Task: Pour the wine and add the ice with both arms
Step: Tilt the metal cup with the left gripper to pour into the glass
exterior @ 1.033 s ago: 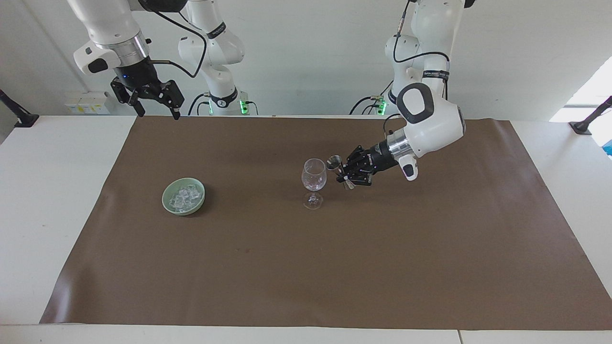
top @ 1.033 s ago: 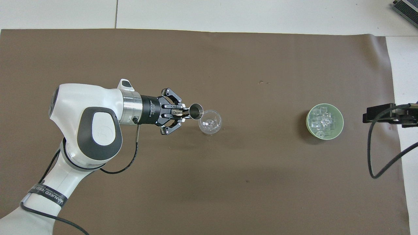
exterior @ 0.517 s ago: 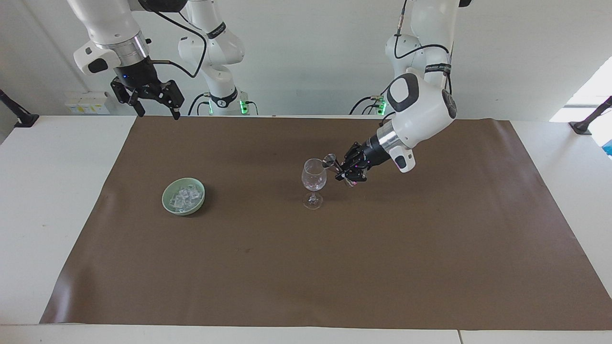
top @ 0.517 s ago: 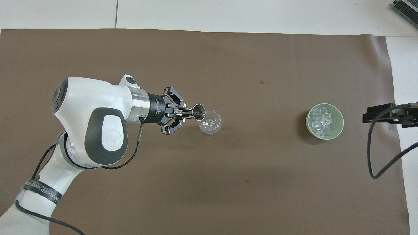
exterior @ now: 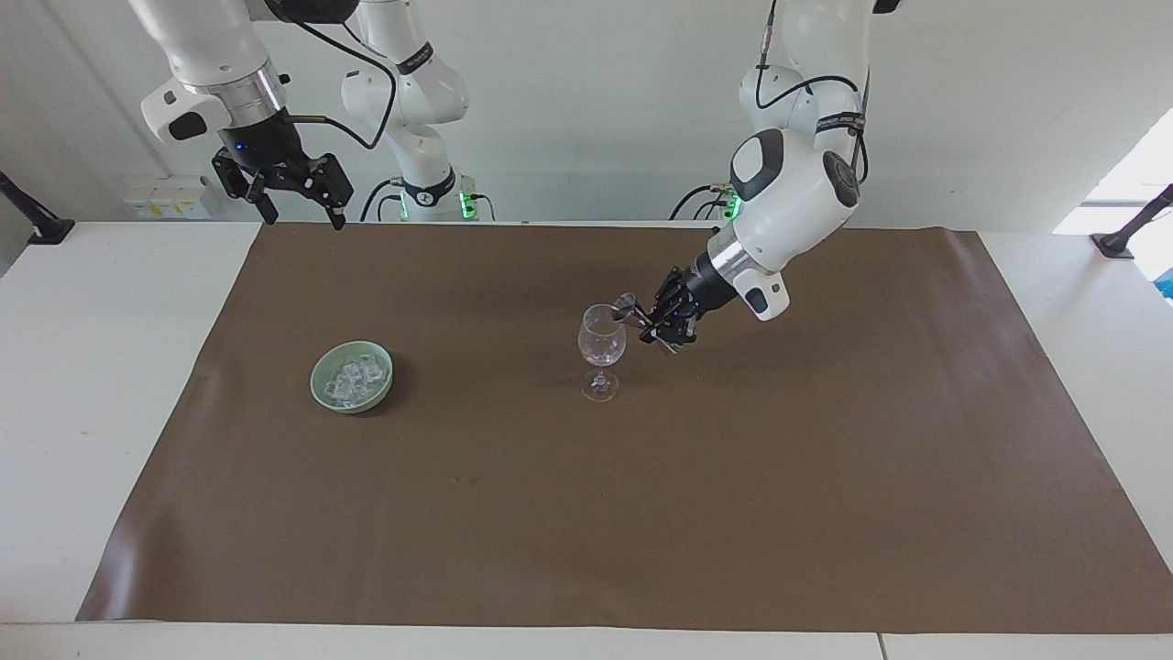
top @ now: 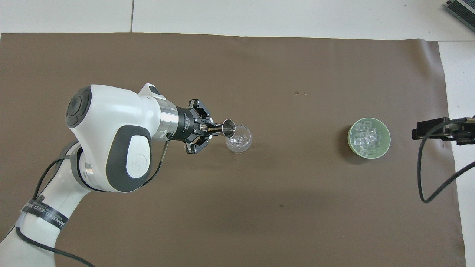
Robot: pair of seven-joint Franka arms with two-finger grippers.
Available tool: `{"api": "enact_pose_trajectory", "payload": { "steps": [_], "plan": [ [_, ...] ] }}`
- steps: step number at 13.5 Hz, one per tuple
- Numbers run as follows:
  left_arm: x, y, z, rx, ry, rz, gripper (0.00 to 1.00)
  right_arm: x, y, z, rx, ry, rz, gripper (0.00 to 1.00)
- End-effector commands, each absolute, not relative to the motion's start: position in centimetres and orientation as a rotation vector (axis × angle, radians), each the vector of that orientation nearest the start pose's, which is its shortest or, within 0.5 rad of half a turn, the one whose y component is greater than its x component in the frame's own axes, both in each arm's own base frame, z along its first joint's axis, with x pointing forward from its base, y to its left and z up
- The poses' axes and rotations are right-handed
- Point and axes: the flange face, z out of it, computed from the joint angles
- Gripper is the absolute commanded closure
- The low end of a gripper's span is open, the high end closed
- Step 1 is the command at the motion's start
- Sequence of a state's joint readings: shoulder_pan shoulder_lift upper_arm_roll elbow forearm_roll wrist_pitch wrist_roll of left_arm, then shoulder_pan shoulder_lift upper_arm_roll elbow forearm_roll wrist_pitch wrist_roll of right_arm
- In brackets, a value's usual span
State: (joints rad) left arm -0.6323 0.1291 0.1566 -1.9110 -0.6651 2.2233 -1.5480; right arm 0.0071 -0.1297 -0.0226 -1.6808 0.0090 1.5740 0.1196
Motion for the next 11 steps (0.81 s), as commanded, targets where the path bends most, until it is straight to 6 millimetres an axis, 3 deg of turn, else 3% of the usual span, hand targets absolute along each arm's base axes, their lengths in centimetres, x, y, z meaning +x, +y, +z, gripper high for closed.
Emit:
{"api": "enact_pose_trajectory", "payload": {
  "steps": [1, 11],
  "plan": [
    [52.6, -30.7, 46.1, -2.647, -2.293, 0.581, 1.0, 50.9, -0.8, 64.4, -3.128, 0.177, -0.023, 0.0],
    [51.6, -33.3, 48.8, -2.581, -2.217, 0.334, 1.0, 50.9, -0.8, 64.4, -3.128, 0.177, -0.023, 0.0]
  ]
}}
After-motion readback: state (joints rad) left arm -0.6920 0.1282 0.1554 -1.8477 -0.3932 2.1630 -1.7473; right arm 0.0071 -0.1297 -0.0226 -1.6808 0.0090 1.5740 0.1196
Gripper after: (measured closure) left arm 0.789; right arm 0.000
